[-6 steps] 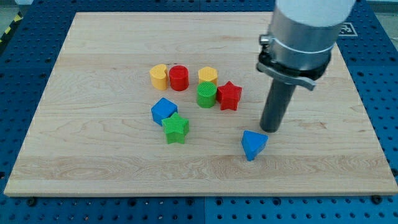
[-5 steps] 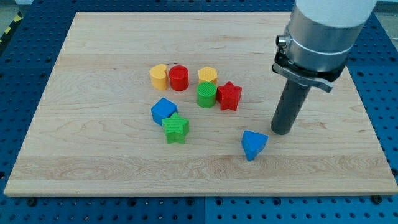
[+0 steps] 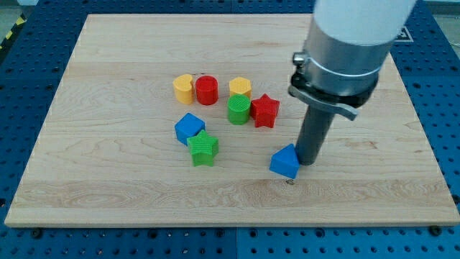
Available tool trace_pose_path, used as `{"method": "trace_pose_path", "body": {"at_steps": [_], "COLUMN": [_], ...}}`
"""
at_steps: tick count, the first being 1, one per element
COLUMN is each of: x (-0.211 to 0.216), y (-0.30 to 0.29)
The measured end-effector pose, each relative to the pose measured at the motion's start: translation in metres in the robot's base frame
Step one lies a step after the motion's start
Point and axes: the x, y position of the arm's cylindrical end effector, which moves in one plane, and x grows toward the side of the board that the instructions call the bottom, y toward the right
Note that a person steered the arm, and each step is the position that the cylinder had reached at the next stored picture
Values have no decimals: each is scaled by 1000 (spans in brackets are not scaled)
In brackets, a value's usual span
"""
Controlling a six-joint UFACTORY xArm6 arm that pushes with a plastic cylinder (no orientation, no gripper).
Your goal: Move the blue triangle diagonally to the green star
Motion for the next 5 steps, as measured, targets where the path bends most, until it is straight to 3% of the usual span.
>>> {"method": "trace_pose_path", "body": {"at_steps": [1, 3, 5], "x": [12, -22, 12], "y": [-9, -24, -31]}}
